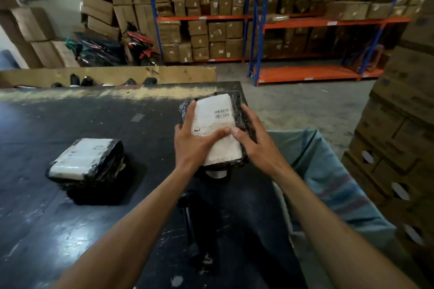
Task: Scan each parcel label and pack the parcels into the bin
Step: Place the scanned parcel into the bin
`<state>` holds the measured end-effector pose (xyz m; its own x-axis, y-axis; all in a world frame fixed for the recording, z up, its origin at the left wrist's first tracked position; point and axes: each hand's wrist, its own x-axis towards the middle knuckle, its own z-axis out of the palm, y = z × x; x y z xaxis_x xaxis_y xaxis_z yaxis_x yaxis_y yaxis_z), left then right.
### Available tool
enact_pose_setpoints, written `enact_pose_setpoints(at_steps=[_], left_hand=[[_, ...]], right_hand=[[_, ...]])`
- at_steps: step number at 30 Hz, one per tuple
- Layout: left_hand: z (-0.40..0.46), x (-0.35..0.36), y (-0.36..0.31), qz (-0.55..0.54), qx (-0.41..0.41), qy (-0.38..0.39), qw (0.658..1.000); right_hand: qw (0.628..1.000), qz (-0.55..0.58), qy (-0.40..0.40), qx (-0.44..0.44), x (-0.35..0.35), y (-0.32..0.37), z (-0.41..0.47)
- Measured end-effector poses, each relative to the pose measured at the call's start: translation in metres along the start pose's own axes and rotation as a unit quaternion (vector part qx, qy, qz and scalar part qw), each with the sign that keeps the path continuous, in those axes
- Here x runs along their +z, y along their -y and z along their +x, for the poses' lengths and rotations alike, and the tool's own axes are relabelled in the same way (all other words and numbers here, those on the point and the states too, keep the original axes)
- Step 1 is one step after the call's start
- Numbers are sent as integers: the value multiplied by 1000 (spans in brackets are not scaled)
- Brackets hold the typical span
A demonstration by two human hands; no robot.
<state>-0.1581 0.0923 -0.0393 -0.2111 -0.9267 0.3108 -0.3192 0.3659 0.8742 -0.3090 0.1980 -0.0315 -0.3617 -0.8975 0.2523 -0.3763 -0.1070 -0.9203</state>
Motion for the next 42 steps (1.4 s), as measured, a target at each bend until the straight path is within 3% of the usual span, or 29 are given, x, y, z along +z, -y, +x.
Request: enact_pose_setpoints(at_steps=[9, 13, 16, 20, 24, 28, 30, 36, 39, 42], left_hand=[[-8, 175, -37, -84, -55, 188, 977], [-28, 241, -10, 79, -76, 225, 968], [-38, 269, 26, 241, -19, 229, 943], [-45, 281, 71, 395, 31, 289, 872], [-47, 286, 79, 437, 54, 253, 862], [-48, 287, 76, 449, 53, 246, 857], [-48, 286, 76, 450, 52, 245, 857], [-49, 287, 71, 460, 47, 242, 853], [-49, 288, 69, 466, 43, 244, 849], [-49, 289, 67, 471, 46, 244, 847]], right_hand=[[992, 33, -76, 90, -145, -95, 12], [982, 29, -88, 166, -191, -160, 5], [968, 16, -58, 242, -205, -217, -6], [931, -3, 31, 363, -196, -292, -18], [889, -49, 149, 430, -166, -345, -20], [868, -38, 198, 453, -136, -369, -6], [870, -4, 189, 456, -120, -375, -4], [900, 121, 12, 419, -88, -391, -48], [912, 110, 22, 395, -81, -402, -57], [910, 14, 57, 409, -69, -416, -61]])
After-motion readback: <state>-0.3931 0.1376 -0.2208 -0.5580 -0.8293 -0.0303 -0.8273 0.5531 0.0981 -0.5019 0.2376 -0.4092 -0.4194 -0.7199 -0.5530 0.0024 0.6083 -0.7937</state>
